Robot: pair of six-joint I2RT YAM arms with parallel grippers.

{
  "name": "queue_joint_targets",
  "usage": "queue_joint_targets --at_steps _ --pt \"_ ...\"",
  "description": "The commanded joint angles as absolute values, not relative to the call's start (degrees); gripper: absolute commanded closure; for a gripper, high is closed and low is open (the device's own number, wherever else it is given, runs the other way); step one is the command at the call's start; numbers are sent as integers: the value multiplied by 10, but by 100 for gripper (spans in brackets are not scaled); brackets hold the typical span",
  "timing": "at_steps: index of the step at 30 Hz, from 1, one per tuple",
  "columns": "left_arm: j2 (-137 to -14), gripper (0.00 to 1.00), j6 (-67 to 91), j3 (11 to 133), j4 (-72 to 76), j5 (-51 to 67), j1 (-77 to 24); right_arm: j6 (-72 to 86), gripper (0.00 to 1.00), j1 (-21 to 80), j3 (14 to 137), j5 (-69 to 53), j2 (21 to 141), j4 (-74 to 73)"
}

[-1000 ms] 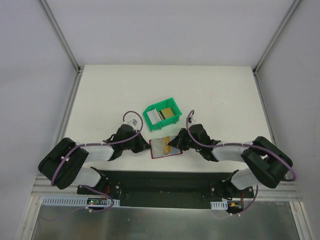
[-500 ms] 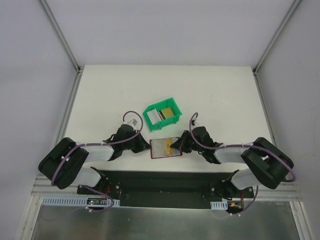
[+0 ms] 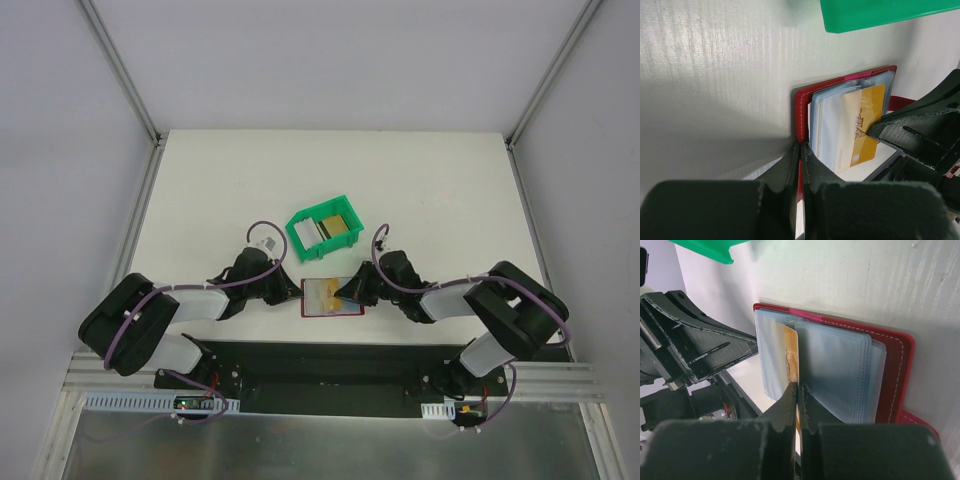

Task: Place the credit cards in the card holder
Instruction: Insert the credit card into the card holder.

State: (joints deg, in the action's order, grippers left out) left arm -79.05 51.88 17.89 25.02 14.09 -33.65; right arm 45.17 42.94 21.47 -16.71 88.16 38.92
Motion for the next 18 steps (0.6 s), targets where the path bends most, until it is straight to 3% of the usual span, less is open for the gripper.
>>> queue_joint_targets --at_steps 1,12,18 --pt "-822 100 493 157 138 94 -336 473 100 432 220 -179 904 422" --pt "-798 100 504 144 141 93 -336 441 98 469 284 -149 921 353" --pt "-786 100 505 139 139 90 -336 377 79 468 298 -78 841 220"
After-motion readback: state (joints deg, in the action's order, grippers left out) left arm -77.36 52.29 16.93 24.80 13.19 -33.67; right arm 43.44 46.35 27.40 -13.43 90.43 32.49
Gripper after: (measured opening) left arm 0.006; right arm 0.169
